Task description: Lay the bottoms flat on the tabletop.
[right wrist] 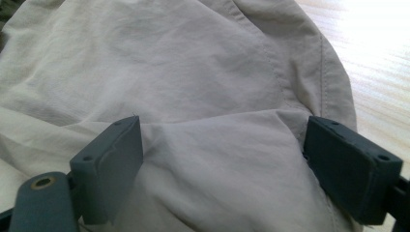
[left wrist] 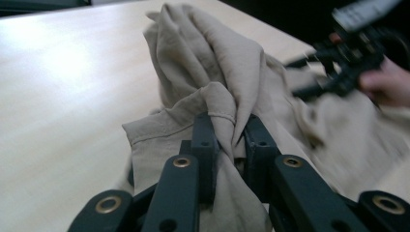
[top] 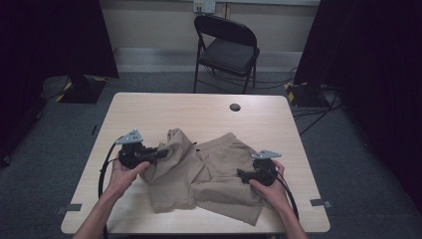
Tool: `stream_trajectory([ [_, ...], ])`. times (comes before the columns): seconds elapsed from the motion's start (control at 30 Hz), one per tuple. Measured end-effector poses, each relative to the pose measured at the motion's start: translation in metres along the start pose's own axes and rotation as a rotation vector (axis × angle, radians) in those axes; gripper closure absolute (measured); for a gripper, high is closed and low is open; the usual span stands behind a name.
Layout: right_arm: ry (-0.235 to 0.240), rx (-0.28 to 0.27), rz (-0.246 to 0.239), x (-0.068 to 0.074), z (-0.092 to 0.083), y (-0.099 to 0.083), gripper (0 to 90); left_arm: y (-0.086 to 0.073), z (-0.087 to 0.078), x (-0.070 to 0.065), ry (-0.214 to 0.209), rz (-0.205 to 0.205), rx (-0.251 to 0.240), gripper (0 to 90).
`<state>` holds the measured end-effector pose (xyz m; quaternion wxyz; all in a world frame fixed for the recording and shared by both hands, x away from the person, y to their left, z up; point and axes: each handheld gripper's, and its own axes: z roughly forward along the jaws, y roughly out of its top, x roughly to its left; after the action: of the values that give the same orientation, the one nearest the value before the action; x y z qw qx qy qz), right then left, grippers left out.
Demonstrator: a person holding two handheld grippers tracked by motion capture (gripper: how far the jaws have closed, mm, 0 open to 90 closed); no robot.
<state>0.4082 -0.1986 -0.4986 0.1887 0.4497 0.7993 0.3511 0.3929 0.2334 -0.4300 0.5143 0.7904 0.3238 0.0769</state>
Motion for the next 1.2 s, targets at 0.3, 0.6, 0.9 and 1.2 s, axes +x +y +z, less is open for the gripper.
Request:
stream_trajectory([
  [0.3, 0.0, 0.0, 0.0, 0.0, 0.0, 0.0, 13.9, -0.066, -0.001, -0.009, -0.055, -0.017, 0.203, 78.9],
  [0.6, -0.007, 0.0, 0.003, 0.002, -0.003, -0.003, 13.9, -0.082, -0.015, -0.003, -0.017, 0.004, 0.239, 79.5],
  [0.9, 0.031, 0.022, -0.026, 0.022, -0.033, -0.028, 13.8, -0.087, -0.025, 0.004, 0.011, -0.037, 0.219, 78.1],
  [1.2, 0.053, 0.065, -0.012, 0.017, -0.036, -0.011, 14.7, -0.067, -0.052, 0.01, 0.011, -0.085, 0.102, 60.7],
])
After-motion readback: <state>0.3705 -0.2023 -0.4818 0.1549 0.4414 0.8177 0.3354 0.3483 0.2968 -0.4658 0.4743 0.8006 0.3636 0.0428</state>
